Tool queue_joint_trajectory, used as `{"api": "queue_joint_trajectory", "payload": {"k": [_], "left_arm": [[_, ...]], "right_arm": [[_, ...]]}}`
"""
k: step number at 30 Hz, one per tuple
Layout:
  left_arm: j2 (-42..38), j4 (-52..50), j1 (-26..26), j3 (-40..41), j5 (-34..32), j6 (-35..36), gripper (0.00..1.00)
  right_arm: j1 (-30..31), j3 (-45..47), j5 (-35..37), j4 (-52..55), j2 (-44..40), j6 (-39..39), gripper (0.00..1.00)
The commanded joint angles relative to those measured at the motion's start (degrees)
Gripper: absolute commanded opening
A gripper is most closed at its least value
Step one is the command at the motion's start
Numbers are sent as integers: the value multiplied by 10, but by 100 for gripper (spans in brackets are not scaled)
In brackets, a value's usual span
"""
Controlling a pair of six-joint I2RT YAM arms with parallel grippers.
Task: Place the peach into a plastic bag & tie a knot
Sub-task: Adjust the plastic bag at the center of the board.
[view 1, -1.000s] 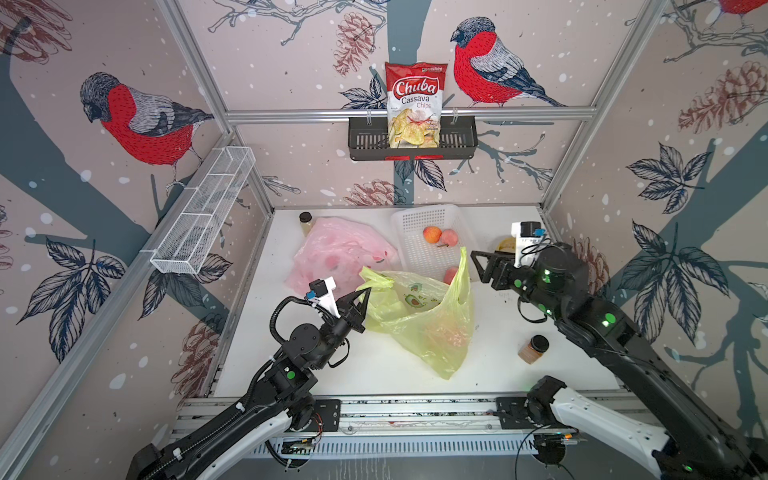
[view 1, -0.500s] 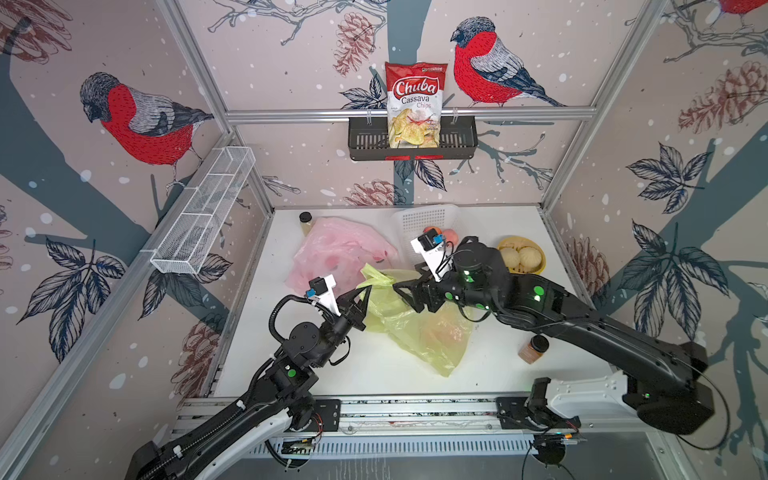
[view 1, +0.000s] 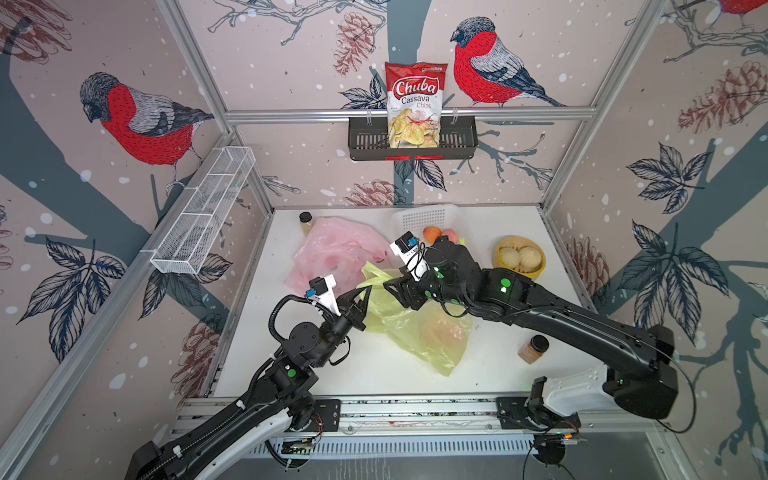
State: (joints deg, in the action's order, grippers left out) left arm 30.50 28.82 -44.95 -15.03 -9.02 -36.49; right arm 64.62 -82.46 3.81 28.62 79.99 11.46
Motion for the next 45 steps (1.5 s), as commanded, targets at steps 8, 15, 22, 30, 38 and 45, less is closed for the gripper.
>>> {"api": "queue_joint_trajectory", "payload": {"k": [8, 15, 22, 30, 38, 45], "left_arm": [[8, -34, -1, -33, 20, 20, 8], [-25, -226, -4, -163, -48, 131, 63], [-14, -298, -4, -275, 2, 288, 83], [69, -276, -4, -360, 86, 395, 87], [132, -289, -4, -398, 100, 430, 86], [147, -285, -4, -374, 136, 393, 39]], "right_arm": [[-9, -56, -39, -37, 22, -32, 9], [-14, -201, -62, 32, 58, -78, 4], [-23, -283, -127, 93, 89, -108, 4], [-26, -283, -161, 100, 88, -108, 4], [-28, -279, -198, 96, 72, -105, 4], [-41, -262, -203, 77, 60, -89, 3]]}}
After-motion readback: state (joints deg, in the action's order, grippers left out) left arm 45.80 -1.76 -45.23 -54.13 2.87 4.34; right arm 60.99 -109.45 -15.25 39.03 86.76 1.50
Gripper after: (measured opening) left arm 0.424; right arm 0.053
